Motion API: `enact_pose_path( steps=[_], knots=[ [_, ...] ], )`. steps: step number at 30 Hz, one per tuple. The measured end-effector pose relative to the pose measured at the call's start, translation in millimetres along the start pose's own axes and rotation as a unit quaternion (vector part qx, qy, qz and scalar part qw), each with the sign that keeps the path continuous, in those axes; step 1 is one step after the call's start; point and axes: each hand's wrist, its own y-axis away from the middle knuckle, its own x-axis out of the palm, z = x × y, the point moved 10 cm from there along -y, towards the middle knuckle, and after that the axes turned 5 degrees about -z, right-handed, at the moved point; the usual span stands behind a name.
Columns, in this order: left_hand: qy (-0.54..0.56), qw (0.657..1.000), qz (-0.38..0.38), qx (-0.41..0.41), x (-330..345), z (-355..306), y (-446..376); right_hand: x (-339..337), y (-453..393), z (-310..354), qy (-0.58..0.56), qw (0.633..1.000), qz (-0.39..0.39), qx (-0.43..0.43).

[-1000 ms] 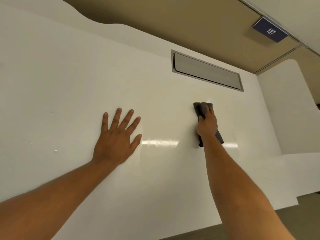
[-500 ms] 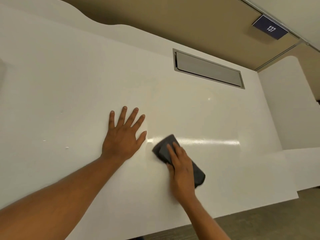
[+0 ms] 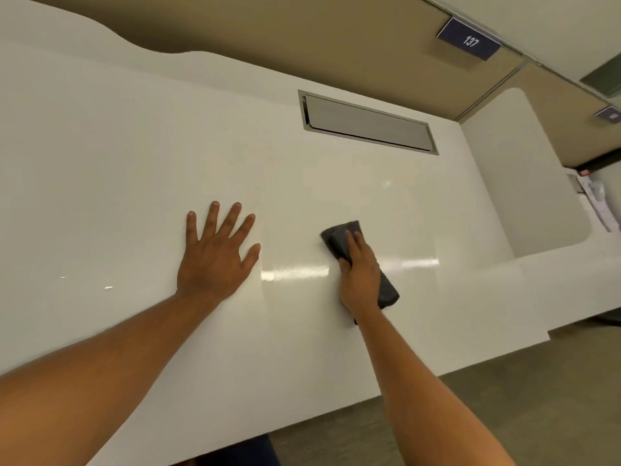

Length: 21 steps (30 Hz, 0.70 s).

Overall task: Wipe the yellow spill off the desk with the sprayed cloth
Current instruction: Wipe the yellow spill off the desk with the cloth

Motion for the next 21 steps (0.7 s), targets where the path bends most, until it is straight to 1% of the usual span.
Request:
enact_pose_path(
  steps=[3,5,7,10,13,17,19,20,21],
  knots=[
    [0.006,1.000,0.007,-0.003,-0.2,-0.1,0.1,4.0,62.0,25.2,-0.035,0.998,0.037,-0.037],
    [0.008,1.000,0.011,-0.006,-1.2,-0.3,-1.1,3.2,91.6,34.1,-0.028,0.997,0.046,-0.060],
    [0.007,1.000,0.018,-0.006,-1.0,-0.3,-1.7,2.6,100.9,33.5,-0.010,0.996,0.050,-0.071],
    [0.001,1.000,0.018,0.001,1.0,-0.6,-0.5,0.0,95.6,33.5,0.031,0.994,0.032,-0.095],
    [0.000,1.000,0.013,0.008,1.8,-2.4,-1.2,-5.1,75.0,36.7,0.039,0.993,-0.006,-0.112],
    [-0.007,0.999,0.041,0.002,6.2,-3.4,-0.6,-5.6,33.4,36.6,0.042,0.995,-0.028,-0.081],
    [-0.013,0.999,0.052,-0.005,5.0,-2.9,-0.8,-4.1,23.6,40.3,0.035,0.996,-0.024,-0.081],
    [-0.008,0.998,0.056,-0.008,3.0,-3.5,-1.9,-4.1,20.8,40.1,0.015,0.997,-0.028,-0.073],
    [0.004,0.998,0.061,-0.012,0.6,-5.4,-2.7,-6.9,19.4,37.9,-0.029,0.998,-0.031,-0.054]
  ],
)
